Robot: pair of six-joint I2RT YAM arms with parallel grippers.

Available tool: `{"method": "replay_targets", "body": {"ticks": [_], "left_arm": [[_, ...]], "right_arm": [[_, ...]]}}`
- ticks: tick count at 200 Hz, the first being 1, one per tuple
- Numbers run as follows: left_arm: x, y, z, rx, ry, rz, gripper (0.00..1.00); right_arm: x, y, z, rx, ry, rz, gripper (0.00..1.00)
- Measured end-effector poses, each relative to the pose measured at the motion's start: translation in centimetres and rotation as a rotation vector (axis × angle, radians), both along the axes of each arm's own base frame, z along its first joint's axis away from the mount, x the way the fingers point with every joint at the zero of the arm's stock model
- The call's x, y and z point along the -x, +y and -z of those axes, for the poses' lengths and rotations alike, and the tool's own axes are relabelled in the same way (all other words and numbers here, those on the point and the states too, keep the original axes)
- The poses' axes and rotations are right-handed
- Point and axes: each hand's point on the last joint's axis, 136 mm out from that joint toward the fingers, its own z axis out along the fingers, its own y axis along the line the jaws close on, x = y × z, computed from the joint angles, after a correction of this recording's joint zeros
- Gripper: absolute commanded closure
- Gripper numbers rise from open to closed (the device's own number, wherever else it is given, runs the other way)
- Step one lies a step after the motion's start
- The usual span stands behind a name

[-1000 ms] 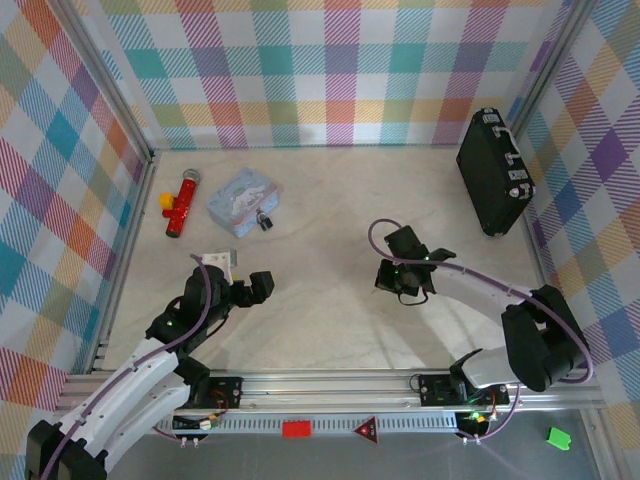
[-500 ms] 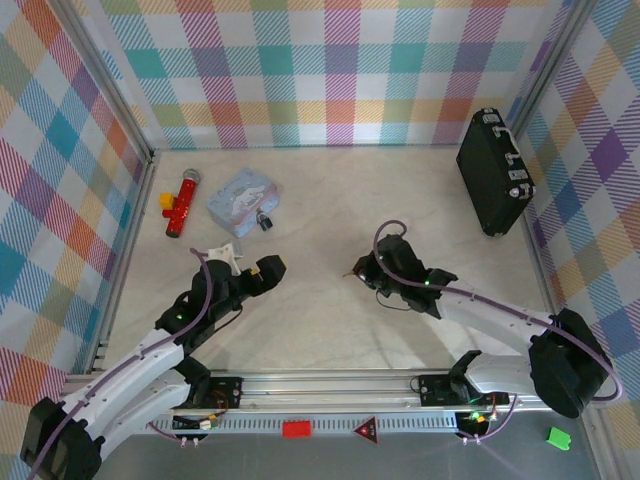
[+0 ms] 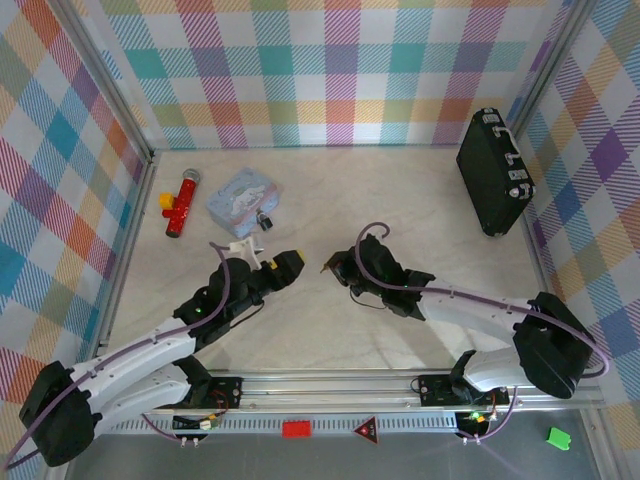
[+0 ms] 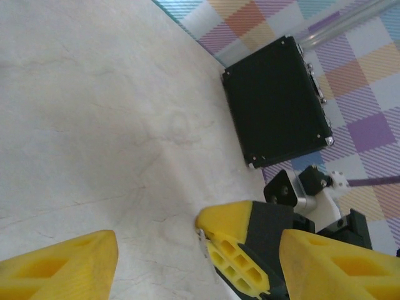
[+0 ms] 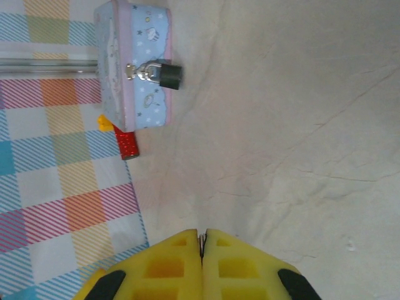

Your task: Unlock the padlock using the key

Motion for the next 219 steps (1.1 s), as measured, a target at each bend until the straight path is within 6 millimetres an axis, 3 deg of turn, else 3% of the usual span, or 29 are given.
{"method": "replay_targets", "body": {"ticks": [40, 75, 145, 219], "left_arm": [[0.6, -2.9, 0.7, -0.02, 0.005, 0.058, 0.38], [0.7, -4.1, 1.8, -0.04, 0.019, 0.062, 0.41], [0.7, -3.9, 0.7, -0.025, -0.032, 0.051, 0.46], [1.6, -3.9, 0.5, -0.083, -0.118, 0.116, 0.47]], "right_arm": [[0.1, 0.7, -0.1, -0.032, 0.018, 0.013, 1.0], [0.0, 0.6, 0.0, -0.036, 0.027, 0.035, 1.0], [-0.3, 0.0, -0.5, -0.039, 0.028, 0.079, 1.0], [-0.9, 0.3, -2.9, -0.068, -0.001, 0.09, 1.0]]}}
